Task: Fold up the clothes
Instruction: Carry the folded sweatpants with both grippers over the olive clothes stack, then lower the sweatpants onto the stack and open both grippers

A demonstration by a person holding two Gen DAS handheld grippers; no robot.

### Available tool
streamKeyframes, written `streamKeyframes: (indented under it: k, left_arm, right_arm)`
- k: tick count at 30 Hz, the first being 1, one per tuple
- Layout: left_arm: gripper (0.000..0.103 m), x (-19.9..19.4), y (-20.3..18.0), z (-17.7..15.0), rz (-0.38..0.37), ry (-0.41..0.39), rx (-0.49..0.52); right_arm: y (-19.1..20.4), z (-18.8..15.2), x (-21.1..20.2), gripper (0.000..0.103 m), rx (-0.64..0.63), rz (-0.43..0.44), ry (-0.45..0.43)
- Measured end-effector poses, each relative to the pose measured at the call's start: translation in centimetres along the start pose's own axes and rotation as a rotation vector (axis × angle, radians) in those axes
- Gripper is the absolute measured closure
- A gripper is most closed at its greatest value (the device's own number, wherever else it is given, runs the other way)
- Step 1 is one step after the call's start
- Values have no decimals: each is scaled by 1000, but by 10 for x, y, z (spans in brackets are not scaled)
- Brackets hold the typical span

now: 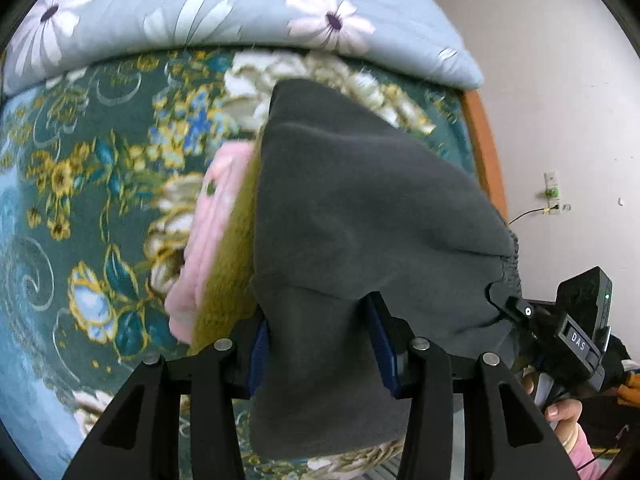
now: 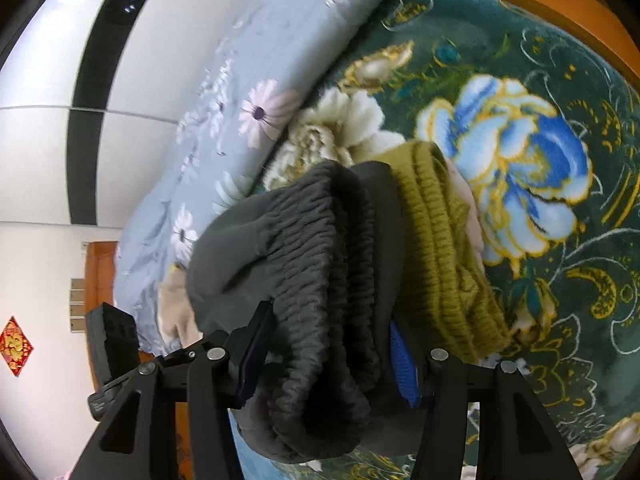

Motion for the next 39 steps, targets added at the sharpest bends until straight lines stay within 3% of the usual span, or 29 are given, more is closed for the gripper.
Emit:
streamKeyframes:
  k: [3,7,10,15,19,23,26,31,35,39]
  left_arm:
    - [56,-7,2,6,-8,-37,-17]
    - [53,10,14,2,34,10,-30]
    - [53,5,14,1,25,21,-43]
    - [53,-31,14,9,26,-63,-42]
    - [52,-56,-6,26,10,-140,31]
    - [52,-43,-45,47,-29,-107,160]
    - [52,-11,-49,64,25,-41,185]
    - [52,21,-46,73,53,34,159]
    - [52,15,-48,68,61,20,179]
    - [52,-20,-49,47,39,-59,208]
  right_arm:
    - [2,0,5,45,2,0,5]
    - [-13,-3,19,45,15,-48,44]
    - [-14,-5,16,43,29,-53,52]
    - [-1,-1,-9,43,-2,-79,6]
    - [30,13,-27,43,-106,-98,-76]
    - [65,14,-2,43,-238,-68,-15]
    - [51,18,25,44,-261,-162,25]
    - [34,27,42,44,-258,-206,50]
    - [37,26,33,44,-247,-180,63]
    - [67,12,1,44,-276,-131,14]
Point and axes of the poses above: each gripper's, at about its wrist camera, not at the fingertips, and x roughly the way its jaws point, y to its left, z to its top, the point moved 8 cm from there along x, roughly the way its jaws point, and after that the axes turned 11 degrees about z, right-handed, at the moved point
